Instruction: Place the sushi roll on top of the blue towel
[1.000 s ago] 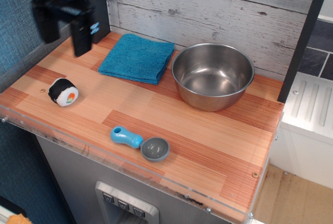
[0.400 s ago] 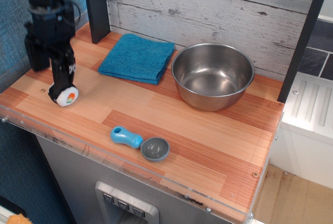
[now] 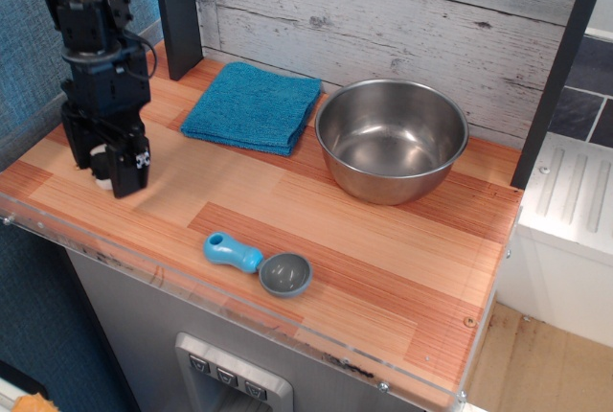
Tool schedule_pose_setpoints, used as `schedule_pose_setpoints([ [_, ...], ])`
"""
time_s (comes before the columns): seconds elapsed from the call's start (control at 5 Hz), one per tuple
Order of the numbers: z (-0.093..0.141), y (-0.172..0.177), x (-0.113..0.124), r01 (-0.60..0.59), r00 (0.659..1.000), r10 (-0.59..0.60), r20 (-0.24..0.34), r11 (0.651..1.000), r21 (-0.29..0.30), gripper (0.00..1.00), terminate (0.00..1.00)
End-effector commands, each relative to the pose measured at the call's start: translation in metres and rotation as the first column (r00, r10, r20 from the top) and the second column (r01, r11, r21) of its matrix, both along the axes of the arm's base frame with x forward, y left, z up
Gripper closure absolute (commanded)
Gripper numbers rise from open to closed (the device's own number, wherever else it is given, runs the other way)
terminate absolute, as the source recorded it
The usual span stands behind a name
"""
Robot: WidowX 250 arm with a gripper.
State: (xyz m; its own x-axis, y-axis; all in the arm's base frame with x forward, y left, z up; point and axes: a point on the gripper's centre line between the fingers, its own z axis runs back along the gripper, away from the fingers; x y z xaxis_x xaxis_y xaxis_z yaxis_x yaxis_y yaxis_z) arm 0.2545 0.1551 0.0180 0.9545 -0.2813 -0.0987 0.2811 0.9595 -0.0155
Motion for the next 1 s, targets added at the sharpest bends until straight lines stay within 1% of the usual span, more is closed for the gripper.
schedule_pose_setpoints([
  [0.0,0.012,-0.003,0.002,0.006,1.0,-0.006,0.028,1.0,-0.013,0.0,0.0],
  [0.2,0.012,-0.003,0.002,-0.002,0.999,0.003,0.04,1.0,-0.013,1.0,0.0],
  [0.4,0.02,0.001,0.002,-0.03,0.997,0.03,0.065,1.0,-0.007,1.0,0.0],
  [0.6,0.02,0.0,0.003,-0.035,0.997,0.037,0.072,0.999,-0.029,1.0,0.0],
  [0.8,0.032,0.005,0.002,-0.071,0.992,0.076,0.097,0.996,-0.054,1.0,0.0],
])
